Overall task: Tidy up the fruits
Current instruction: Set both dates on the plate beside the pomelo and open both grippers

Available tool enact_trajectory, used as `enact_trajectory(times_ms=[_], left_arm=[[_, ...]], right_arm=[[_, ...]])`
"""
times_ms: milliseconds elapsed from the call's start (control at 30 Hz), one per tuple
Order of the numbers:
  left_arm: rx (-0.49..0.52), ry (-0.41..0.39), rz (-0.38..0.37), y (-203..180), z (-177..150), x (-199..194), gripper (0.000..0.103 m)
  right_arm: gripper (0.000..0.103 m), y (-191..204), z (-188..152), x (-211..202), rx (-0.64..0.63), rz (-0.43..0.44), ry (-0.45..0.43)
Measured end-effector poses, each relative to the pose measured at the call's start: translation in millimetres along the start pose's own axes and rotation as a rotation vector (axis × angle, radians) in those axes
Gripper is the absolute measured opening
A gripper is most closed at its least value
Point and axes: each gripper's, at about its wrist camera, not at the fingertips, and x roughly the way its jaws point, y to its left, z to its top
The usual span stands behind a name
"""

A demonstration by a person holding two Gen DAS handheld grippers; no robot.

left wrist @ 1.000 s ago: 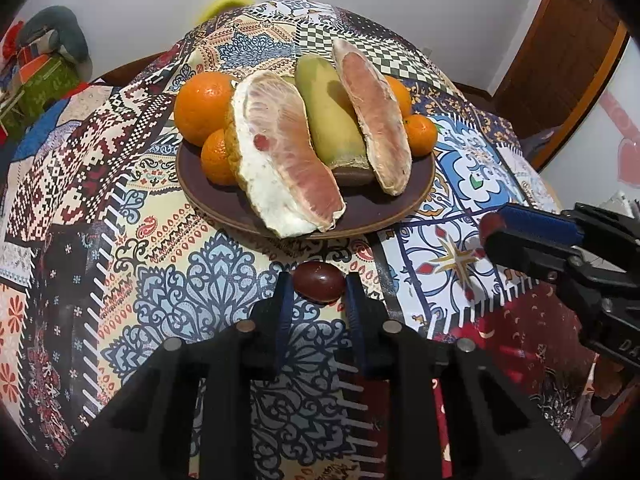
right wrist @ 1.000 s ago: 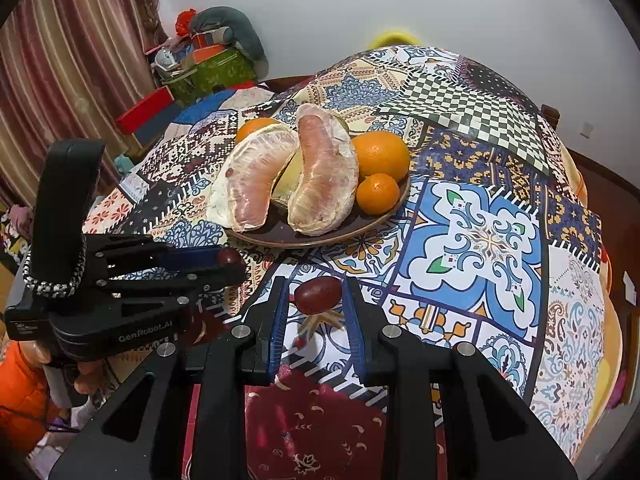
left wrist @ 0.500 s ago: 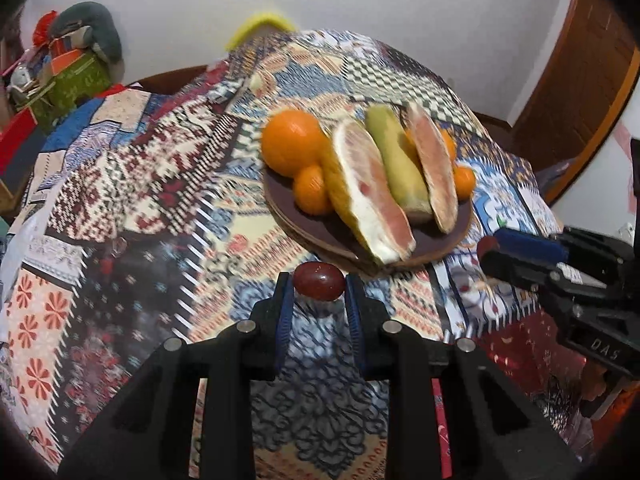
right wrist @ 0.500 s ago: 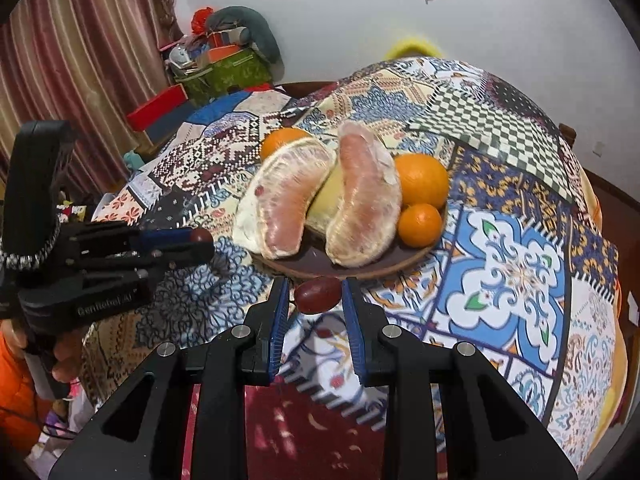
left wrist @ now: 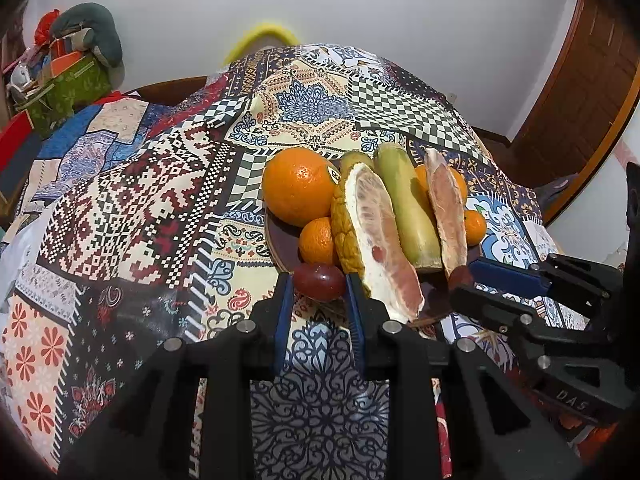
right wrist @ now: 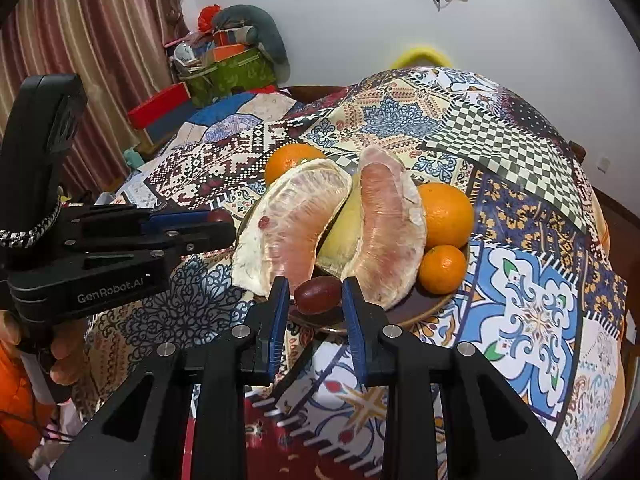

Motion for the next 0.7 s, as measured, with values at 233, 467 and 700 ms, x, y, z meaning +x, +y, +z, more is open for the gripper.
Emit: enact_trajectory(times_ms=[233,467,700], left_arm=[[-0.018,0.018,-0.01,4,2,10,0.026],[-0.036,0.031,-0.014,7,2,15,0.026],[-0.021,0.03,-0.002,6,2,16,0.027]], right_arm=[[0.025,0,0,10,-0.011,-0.009,0.008],[0.04,1,1,9,-0.016,-0.011,0.007],[0.04,1,3,2,-0.01,-0.001,-0.006]])
